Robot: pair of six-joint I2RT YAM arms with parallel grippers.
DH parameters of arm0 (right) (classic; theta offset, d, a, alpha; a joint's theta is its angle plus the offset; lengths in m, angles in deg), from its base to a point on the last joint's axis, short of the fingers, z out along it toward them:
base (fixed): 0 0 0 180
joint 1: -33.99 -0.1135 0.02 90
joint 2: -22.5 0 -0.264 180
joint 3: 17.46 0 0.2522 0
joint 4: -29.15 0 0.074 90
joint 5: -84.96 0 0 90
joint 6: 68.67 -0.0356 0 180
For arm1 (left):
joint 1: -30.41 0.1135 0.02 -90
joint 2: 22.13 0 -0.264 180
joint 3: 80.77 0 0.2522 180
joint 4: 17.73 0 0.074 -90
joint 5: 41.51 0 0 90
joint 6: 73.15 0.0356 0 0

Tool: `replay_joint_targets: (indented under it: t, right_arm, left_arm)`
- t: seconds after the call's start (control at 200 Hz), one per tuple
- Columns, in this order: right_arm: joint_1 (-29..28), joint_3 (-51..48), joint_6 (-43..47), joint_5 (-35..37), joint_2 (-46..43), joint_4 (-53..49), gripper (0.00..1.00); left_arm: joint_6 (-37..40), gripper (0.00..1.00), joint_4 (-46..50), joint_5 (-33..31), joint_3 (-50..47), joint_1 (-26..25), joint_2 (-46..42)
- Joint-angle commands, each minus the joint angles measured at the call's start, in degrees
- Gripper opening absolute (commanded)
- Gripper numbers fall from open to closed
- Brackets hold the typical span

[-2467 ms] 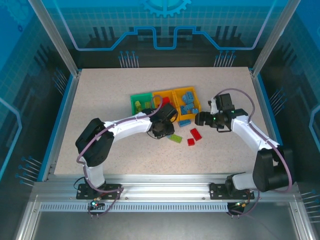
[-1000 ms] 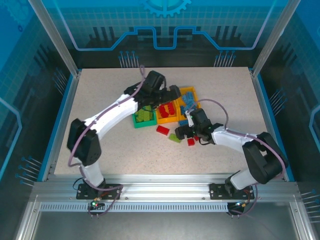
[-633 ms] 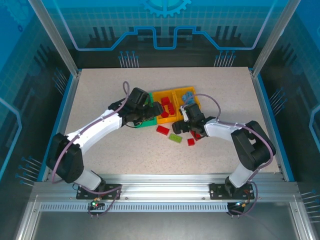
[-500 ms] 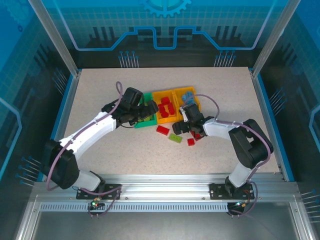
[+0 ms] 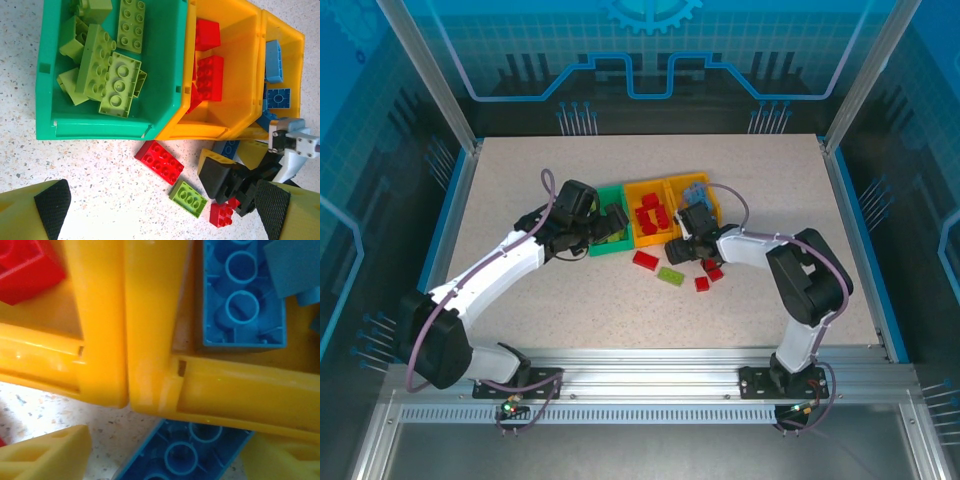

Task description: Sort the legos into containers by color

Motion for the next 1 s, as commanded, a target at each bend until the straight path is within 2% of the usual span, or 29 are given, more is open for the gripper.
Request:
replay_joint_targets:
  t: [0.0,0.225,0.305,0.575,0.67,0.755,0.86,0.995]
  right_arm:
    - [-0.85,1.25,-2.72,3.81,1.93,-5.36,0.66]
    - [-1.35,0.93,-6.46,5.07,-0.11,-9.02,0.39]
    - [-1.73,1.03,-7.91,5.17,-1.99,-11.01,0.33]
    - [-1.82,2.98,-10.6,2.34,-11.1,-19.02,0.31]
    - [-1.5,4.25,-9.42,1.57,-14.99,-19.83,0.31]
    - [0.43,5.69,-8.83,-1.93,-17.32,-19.16,0.33]
    - [4.56,8.73,-9.09,-4.98,-16.65,-18.95,0.33]
    - [9.3,15.6,-8.29,-7.85,-10.54,-20.58,0.35]
  left_arm:
    - [-0.44,0.99,0.31,-0.61,-0.72,0.56,-1.74]
    - [-0.51,0.99,0.32,-0.7,-1.2,0.84,-2.07]
    - [-0.87,0.99,0.14,-0.77,-2.0,0.82,-2.27]
    - [-1.13,0.99,-0.3,-0.61,-4.23,0.8,-2.45]
    - [-1.16,0.99,-0.39,-0.53,-5.21,0.81,-2.59]
    - [-1.26,0.99,-0.55,-0.34,-6.36,0.86,-2.7]
    - [-1.99,0.99,-0.89,0.51,-8.01,0.73,-2.89]
    - [-3.34,0.99,-1.07,1.12,-10.22,-0.25,-2.8]
